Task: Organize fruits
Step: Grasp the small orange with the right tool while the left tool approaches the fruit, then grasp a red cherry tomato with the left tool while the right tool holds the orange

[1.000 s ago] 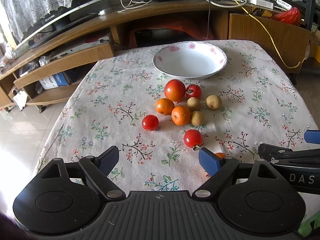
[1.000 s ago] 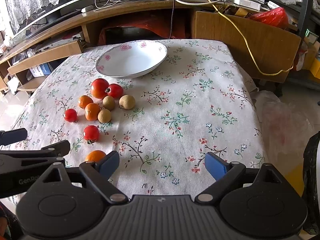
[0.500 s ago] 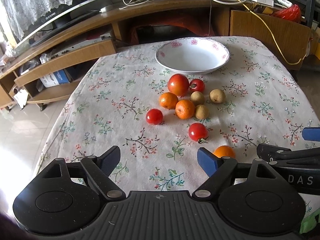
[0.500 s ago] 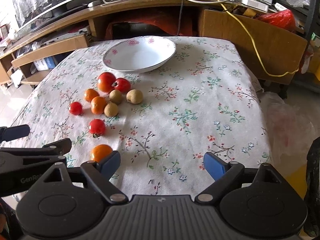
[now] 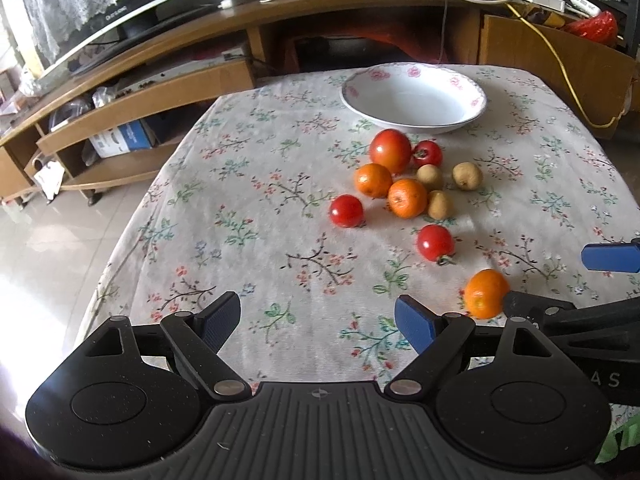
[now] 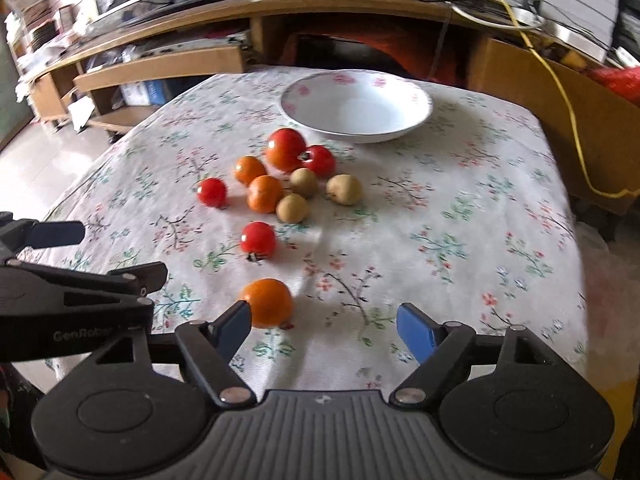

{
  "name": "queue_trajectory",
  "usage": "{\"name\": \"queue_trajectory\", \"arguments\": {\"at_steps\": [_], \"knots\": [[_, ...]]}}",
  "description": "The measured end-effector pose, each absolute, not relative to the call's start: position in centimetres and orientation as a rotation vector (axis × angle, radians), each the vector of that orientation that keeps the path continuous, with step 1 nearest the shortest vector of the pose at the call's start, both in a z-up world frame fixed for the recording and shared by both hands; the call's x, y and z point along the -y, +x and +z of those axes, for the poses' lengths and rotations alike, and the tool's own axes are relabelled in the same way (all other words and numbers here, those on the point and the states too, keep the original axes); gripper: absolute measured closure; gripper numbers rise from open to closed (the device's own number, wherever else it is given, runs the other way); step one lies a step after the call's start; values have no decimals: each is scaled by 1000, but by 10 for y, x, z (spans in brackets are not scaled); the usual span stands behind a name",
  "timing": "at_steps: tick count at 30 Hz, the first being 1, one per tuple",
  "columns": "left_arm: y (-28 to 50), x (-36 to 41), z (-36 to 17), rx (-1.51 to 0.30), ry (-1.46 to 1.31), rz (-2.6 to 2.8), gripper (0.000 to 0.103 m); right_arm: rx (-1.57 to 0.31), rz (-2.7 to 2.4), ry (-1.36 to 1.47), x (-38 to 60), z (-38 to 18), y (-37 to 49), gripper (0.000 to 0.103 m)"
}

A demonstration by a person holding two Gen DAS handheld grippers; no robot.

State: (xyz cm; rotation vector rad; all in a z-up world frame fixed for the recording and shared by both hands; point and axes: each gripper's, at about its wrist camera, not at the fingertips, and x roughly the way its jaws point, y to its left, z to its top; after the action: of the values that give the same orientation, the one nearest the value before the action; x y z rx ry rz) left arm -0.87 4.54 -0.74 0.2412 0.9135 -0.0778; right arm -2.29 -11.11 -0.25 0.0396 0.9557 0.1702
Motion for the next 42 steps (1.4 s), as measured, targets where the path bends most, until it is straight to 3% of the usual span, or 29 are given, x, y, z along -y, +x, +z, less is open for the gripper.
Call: {"name": "queue_trajectory", "arguments": {"at_steps": [14,24,28,32,35,42], "knots": [[2,-60,-25,-980,238,-51,19,-1020,320,4,85,-22,1,48],[9,-65,-37,-1029,185,-70,19,-1048,328,-45,81,-27,6,49],[8,-64,-40,-1022,184,-75,13,-1037,326,-84,80,-25,5,67],[13,-65,-41,-1047,135,-94,11,-1030,326,-94,84,-24,1,67],[17,-64,-36,-1031,94,-103,17,-1020,311,-78,95,-19,-1,67],[28,-23,-26,-975,151,-170,17,-996,240,7,129,-7,5,67]]}}
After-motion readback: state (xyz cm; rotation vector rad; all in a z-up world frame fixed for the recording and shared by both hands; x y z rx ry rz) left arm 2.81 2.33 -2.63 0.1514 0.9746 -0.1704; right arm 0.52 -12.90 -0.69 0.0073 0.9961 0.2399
